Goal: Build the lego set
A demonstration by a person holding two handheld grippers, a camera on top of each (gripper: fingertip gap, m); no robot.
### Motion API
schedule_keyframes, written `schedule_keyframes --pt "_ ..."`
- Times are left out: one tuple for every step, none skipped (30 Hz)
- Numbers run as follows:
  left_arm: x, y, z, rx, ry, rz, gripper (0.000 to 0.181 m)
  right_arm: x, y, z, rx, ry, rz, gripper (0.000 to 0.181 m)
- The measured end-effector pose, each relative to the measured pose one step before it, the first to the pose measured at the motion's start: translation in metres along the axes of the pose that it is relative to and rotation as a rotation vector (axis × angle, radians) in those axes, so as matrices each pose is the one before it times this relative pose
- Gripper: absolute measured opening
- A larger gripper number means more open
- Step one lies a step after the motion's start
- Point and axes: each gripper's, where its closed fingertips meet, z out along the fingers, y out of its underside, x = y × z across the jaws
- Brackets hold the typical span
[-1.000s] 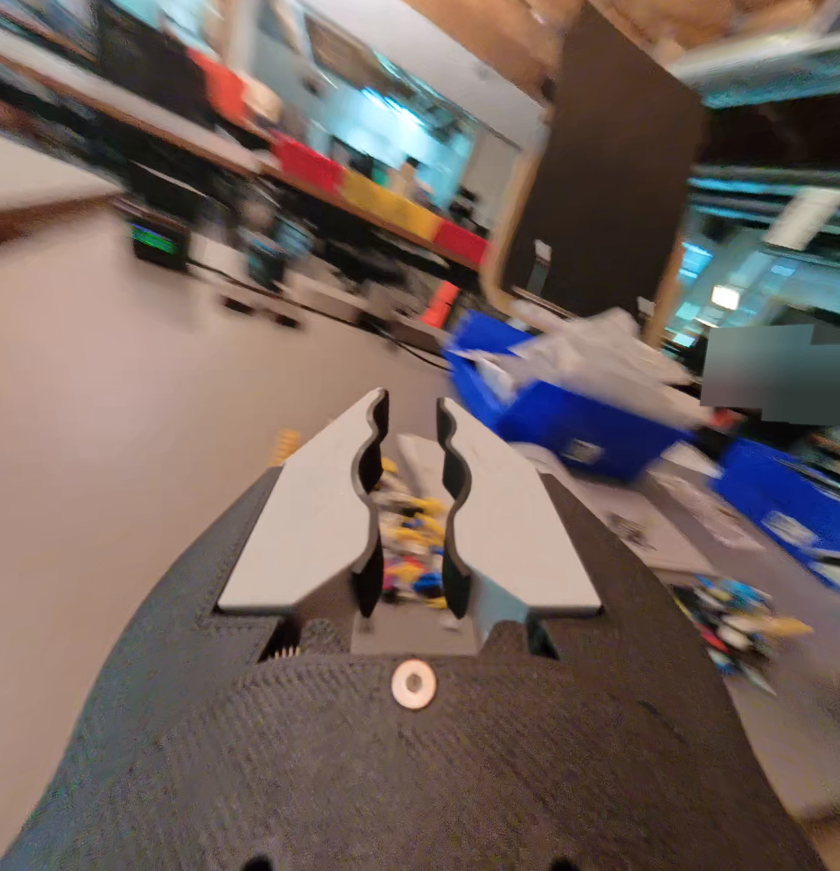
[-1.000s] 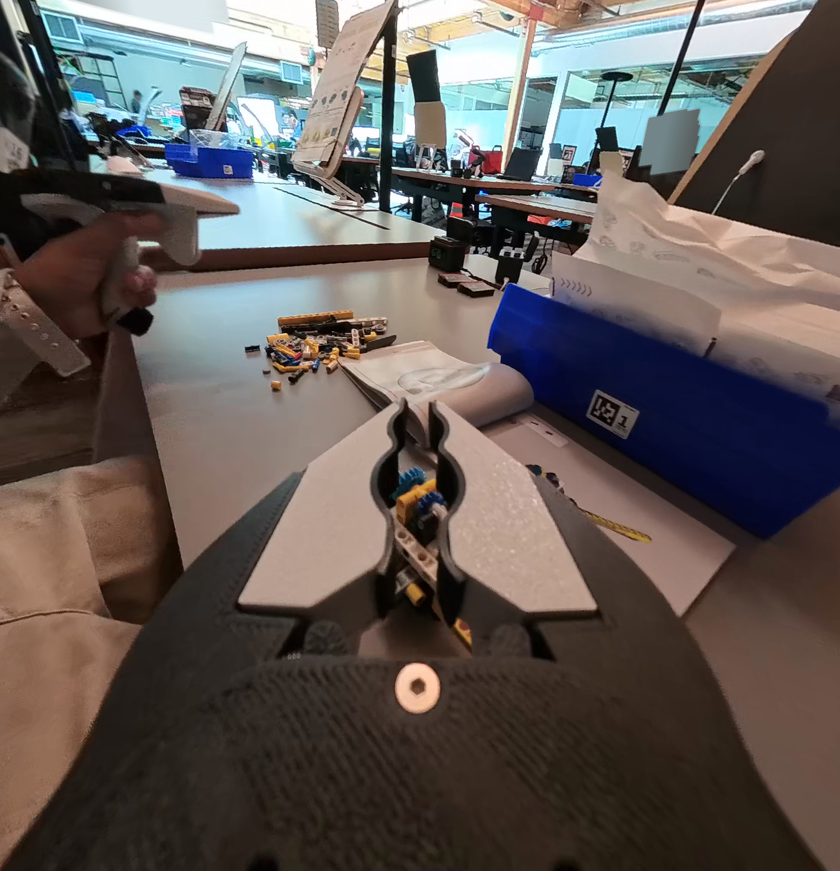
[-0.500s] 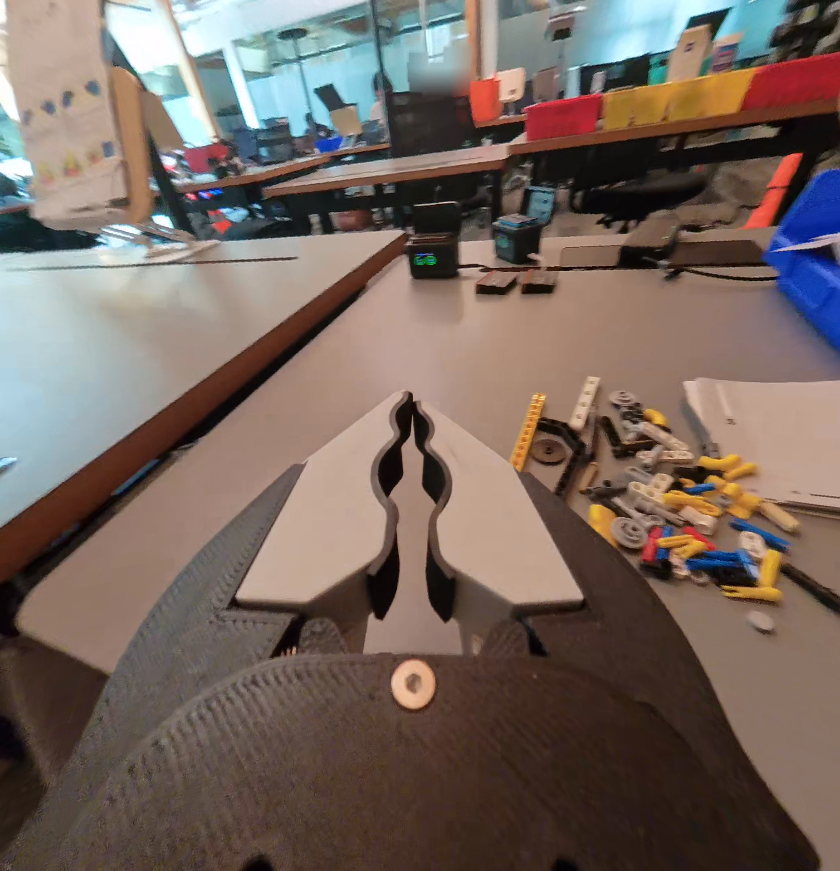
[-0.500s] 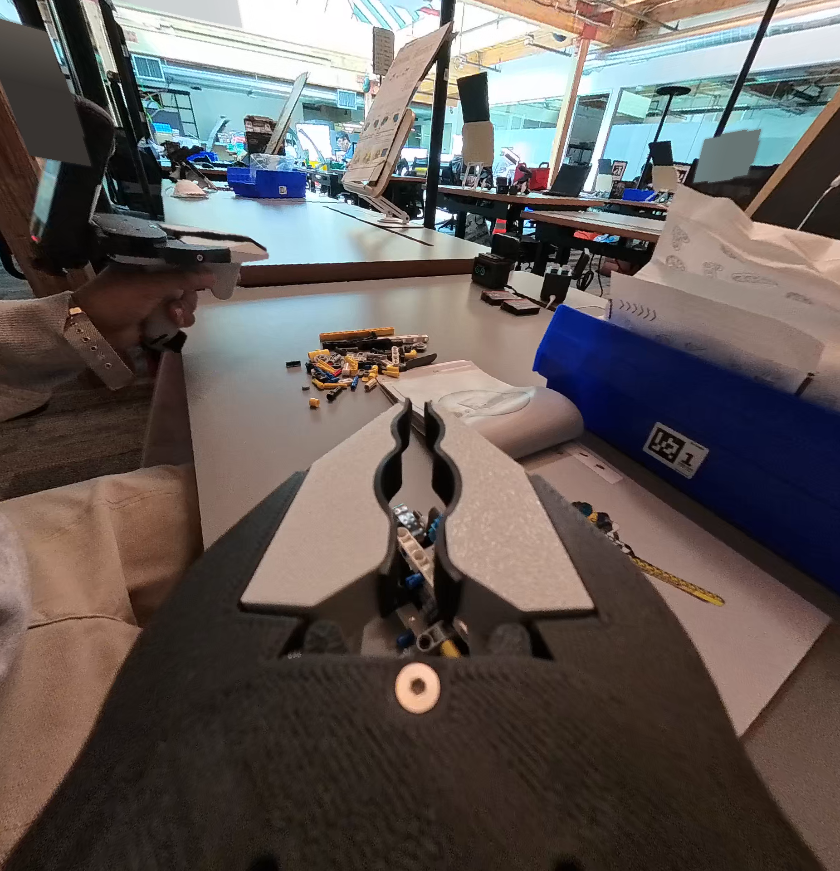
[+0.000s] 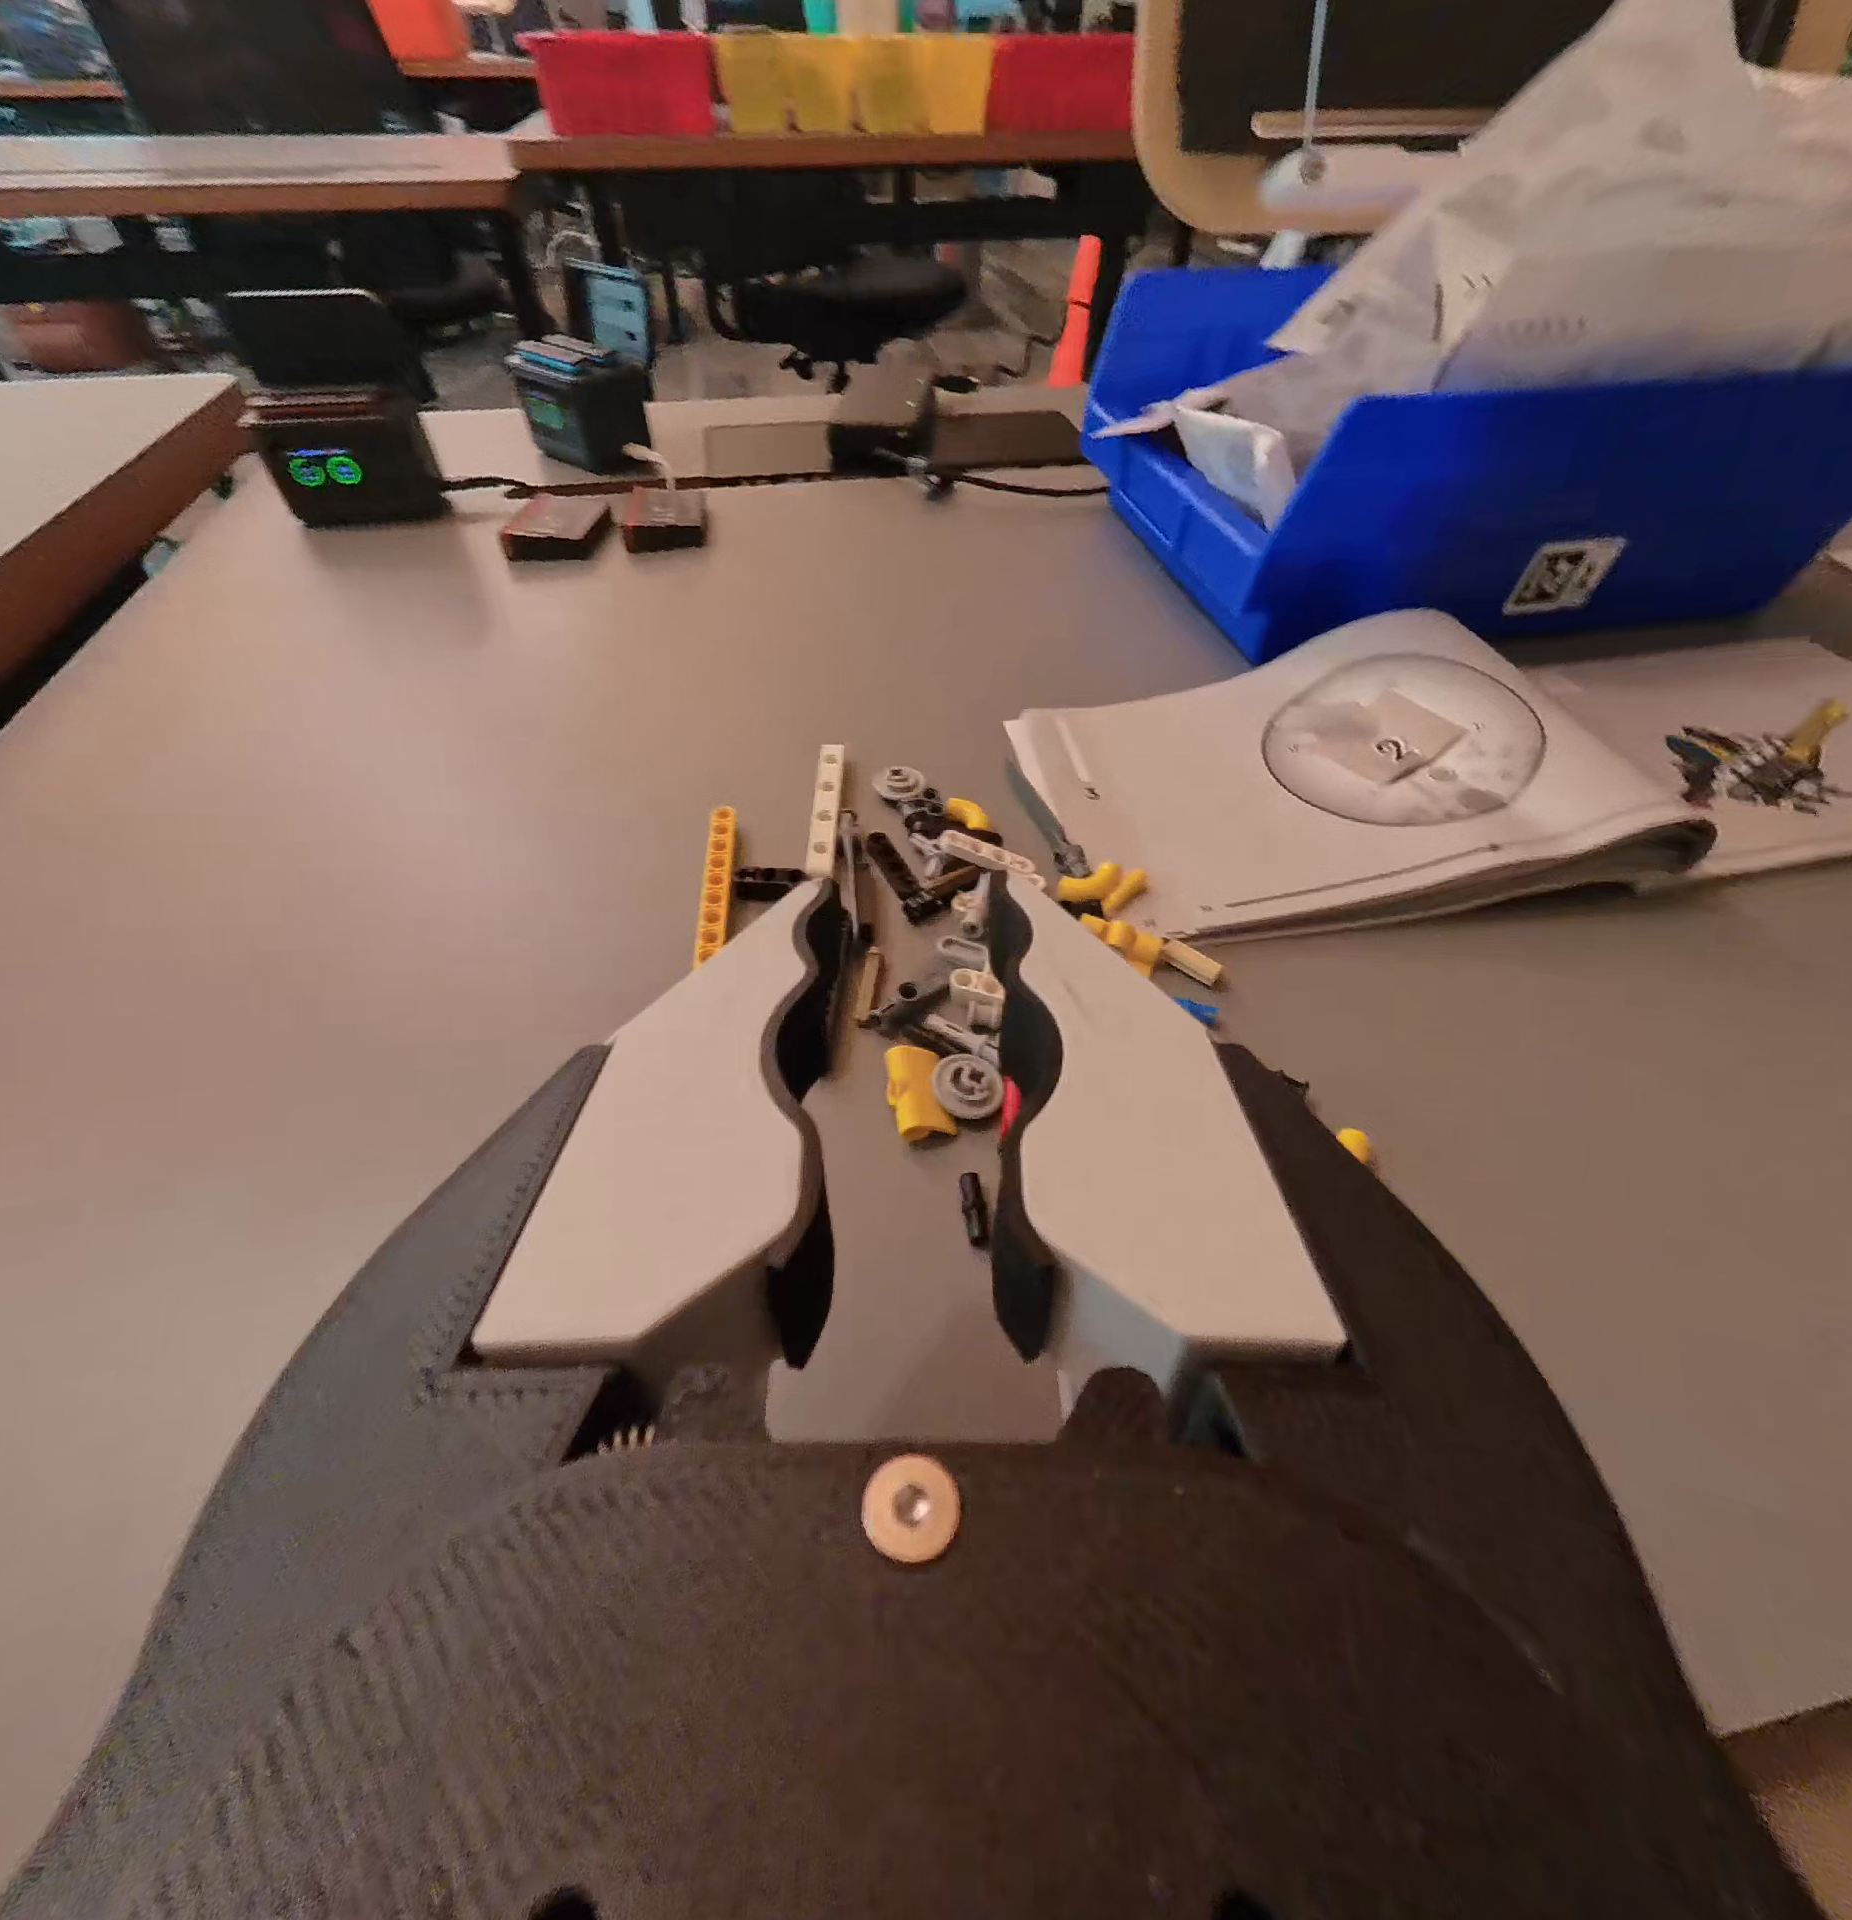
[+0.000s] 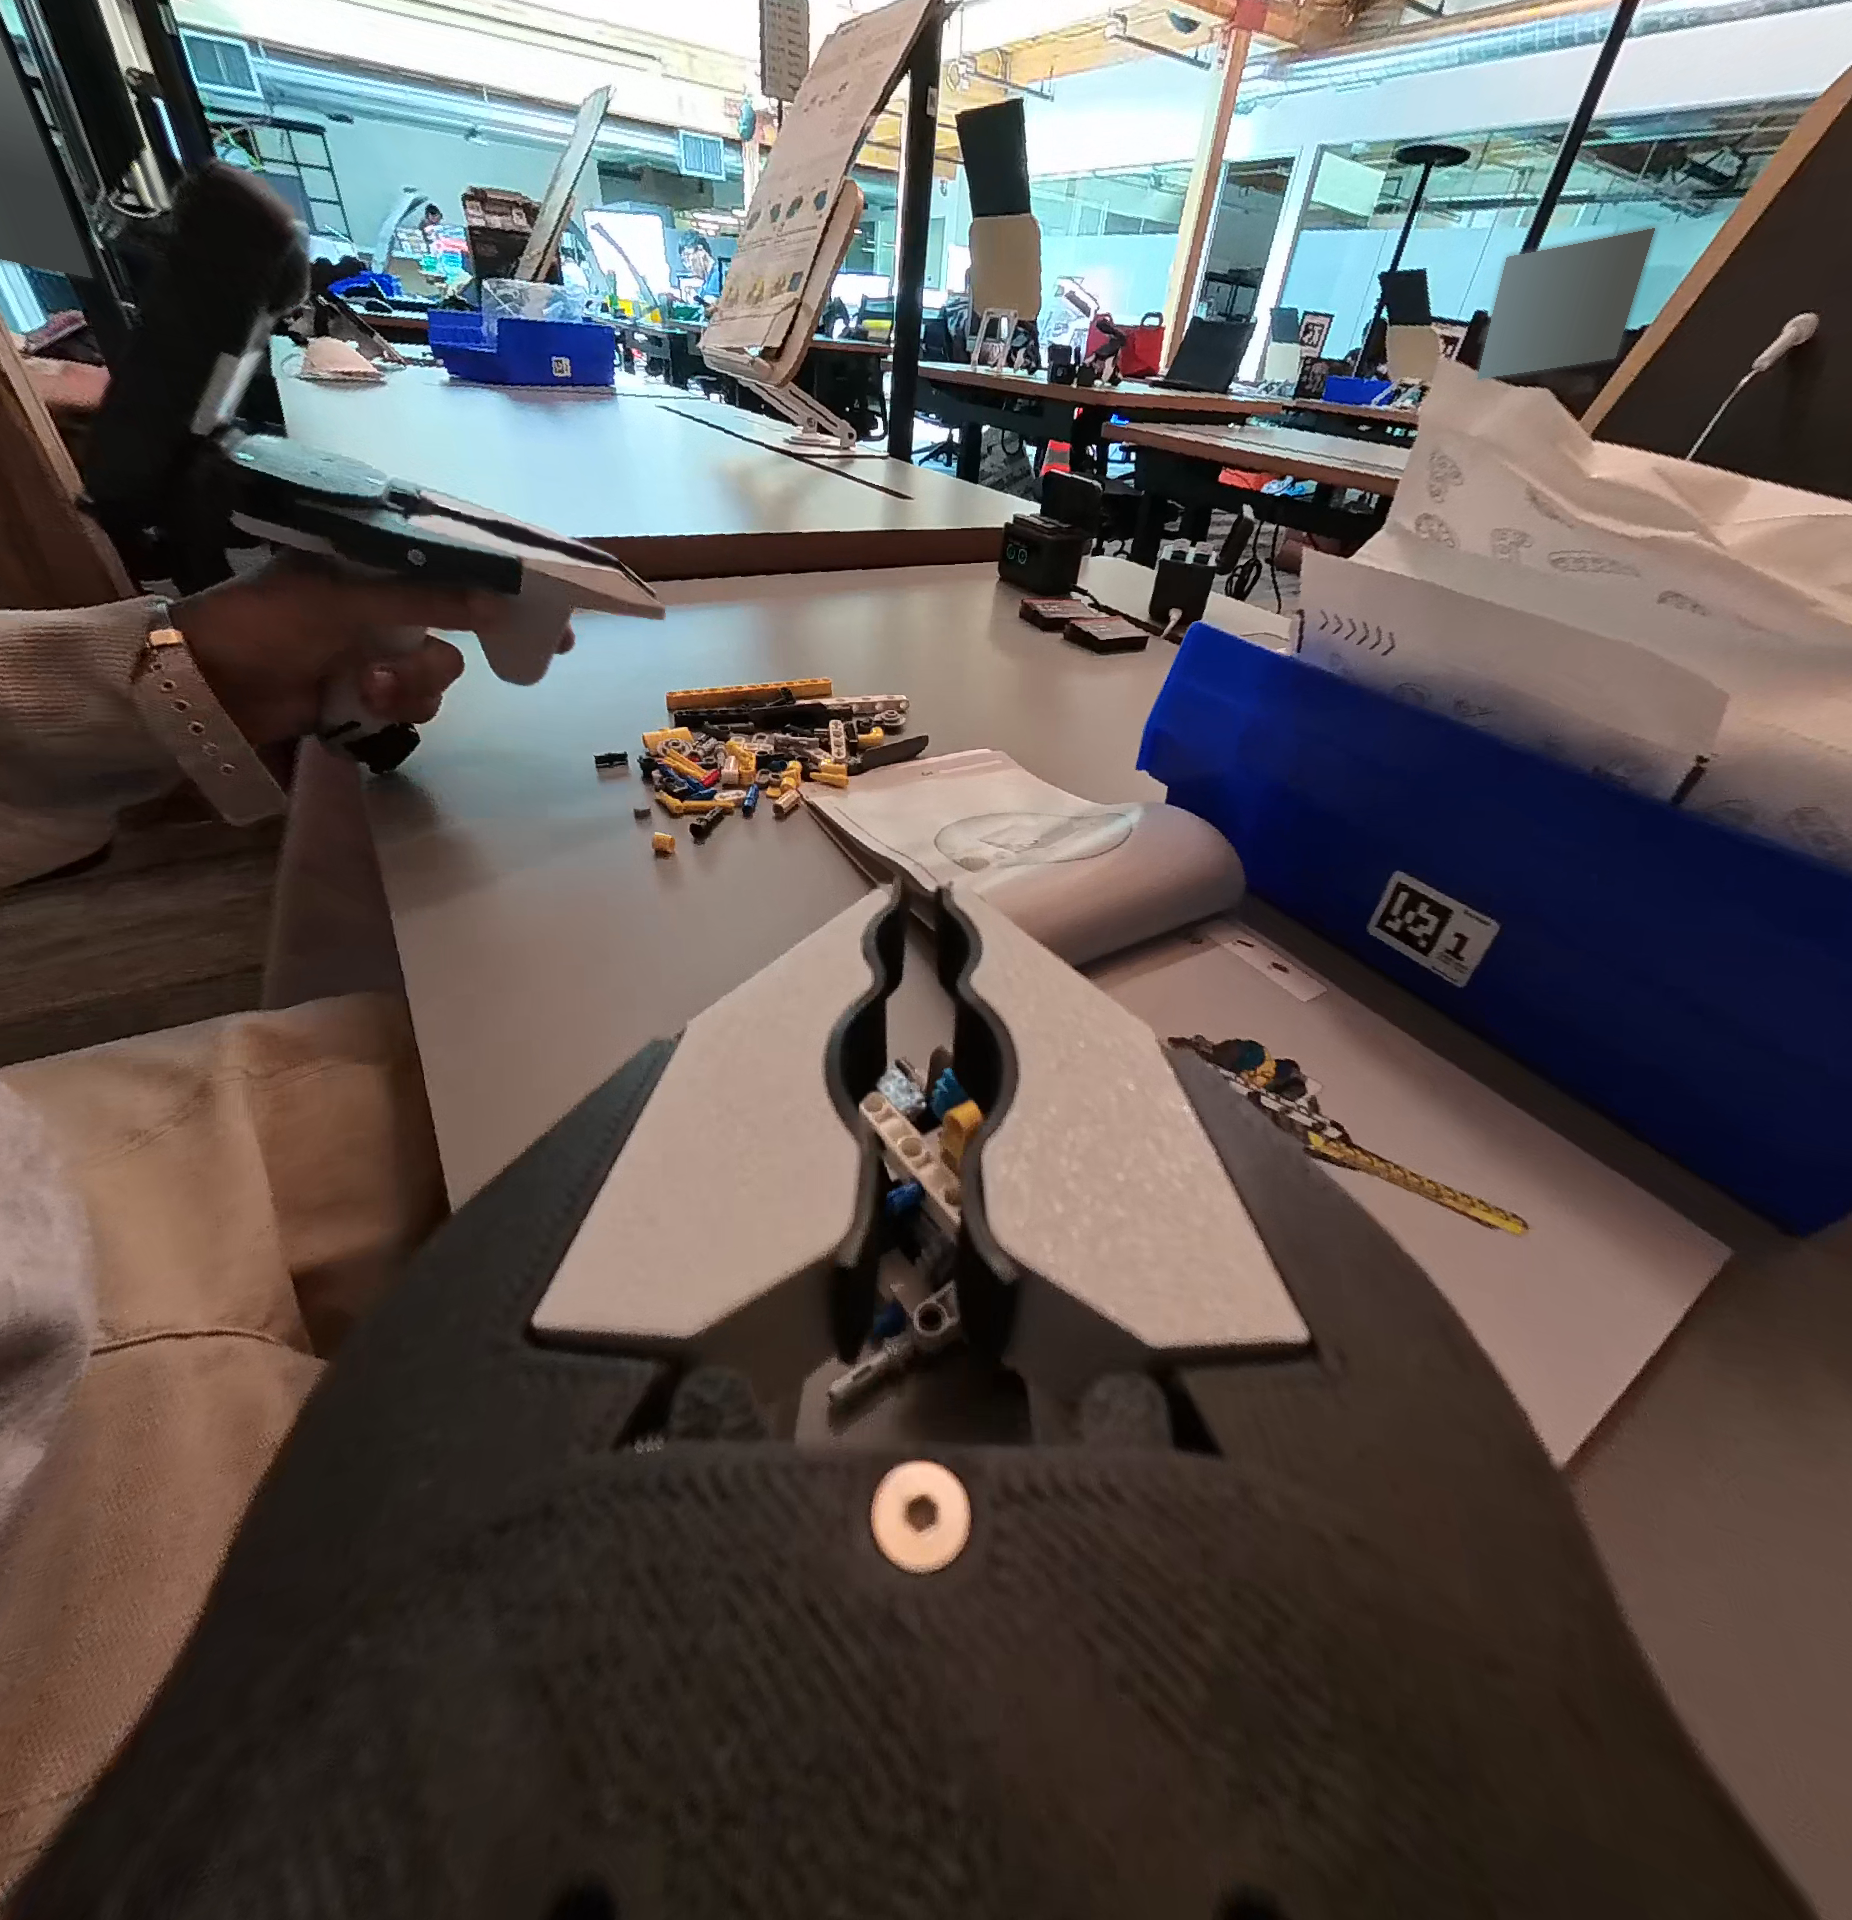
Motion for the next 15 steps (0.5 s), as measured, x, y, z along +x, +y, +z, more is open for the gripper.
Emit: schedule_keyframes --pt "0.00412 0.00188 0.00211 -0.0163 0.0136 0.0208 0.025 0.0002 0.0006 -0.00085 -0.0028 0.0042 -0.0023 0.003" --pt "0.00323 0.00228 0.0022 -0.02 0.0097 0.017 0.023 0.00022 0.00048 -0.00087 -0.0025 0.0036 -0.0016 0.003" --pt "0.00324 0.00205 0.00243 -0.0186 0.0115 0.011 0.021 0.00024 0.00028 -0.00078 -0.0018 0.0035 -0.0009 0.003" --pt "0.00286 0.0017 0.00221 -0.0154 0.0128 0.0054 0.019 0.00021 0.00036 -0.00097 -0.0015 0.0034 -0.0004 0.003" --pt "0.00226 0.00079 0.00208 -0.0101 0.011 0.001 0.018 0.00024 0.00041 -0.00086 -0.0019 0.0034 -0.0003 0.003" --pt "0.00095 0.00021 0.00177 -0.0059 0.0054 -0.0032 0.017 0.00023 0.00044 -0.00101 -0.002 0.0035 -0.0005 0.003" --pt "0.00028 -0.00009 0.00163 -0.0027 0.0037 -0.0074 0.014 0.0003 0.00029 -0.001 -0.0017 0.0036 -0.0009 0.003" --pt "-0.00032 -0.00018 0.00156 -0.0026 0.0018 -0.0114 0.009 0.00026 0.00041 -0.00111 -0.0019 0.0042 -0.0016 0.003" --pt "-0.00078 -0.00067 0.00153 0.0007 0.001 -0.0144 0.003 0.00032 0.00067 -0.00111 -0.0031 0.0047 -0.0026 0.003" --pt "-0.00047 -0.00095 0.00135 0.0026 0.0049 -0.0159 0.0 0.00034 0.00091 -0.00109 -0.0042 0.0048 -0.0034 0.002" --pt "-0.00032 -0.0008 0.00166 0.0016 0.0069 -0.0182 0.0 0.00033 0.00081 -0.00102 -0.0043 0.005 -0.0035 0.002" --pt "-0.00125 -0.00053 0.00189 -0.001 -0.0005 -0.0196 0.0 0.00028 0.0008 -0.00096 -0.0035 0.005 -0.0028 0.002" --pt "-0.00097 -0.00004 0.00187 -0.0035 0.0005 -0.0159 0.0 0.00035 0.00065 -0.00096 -0.0029 0.0049 -0.0019 0.003" --pt "-0.00008 -0.00047 0.00177 -0.0011 0.004 -0.0106 0.0 0.0003 0.00061 -0.00107 -0.0026 0.005 -0.0014 0.002" --pt "0.00048 -0.00074 0.0015 0.0017 0.0055 -0.0064 0.0 0.0004 0.00049 -0.00096 -0.0017 0.0053 -0.001 0.002"
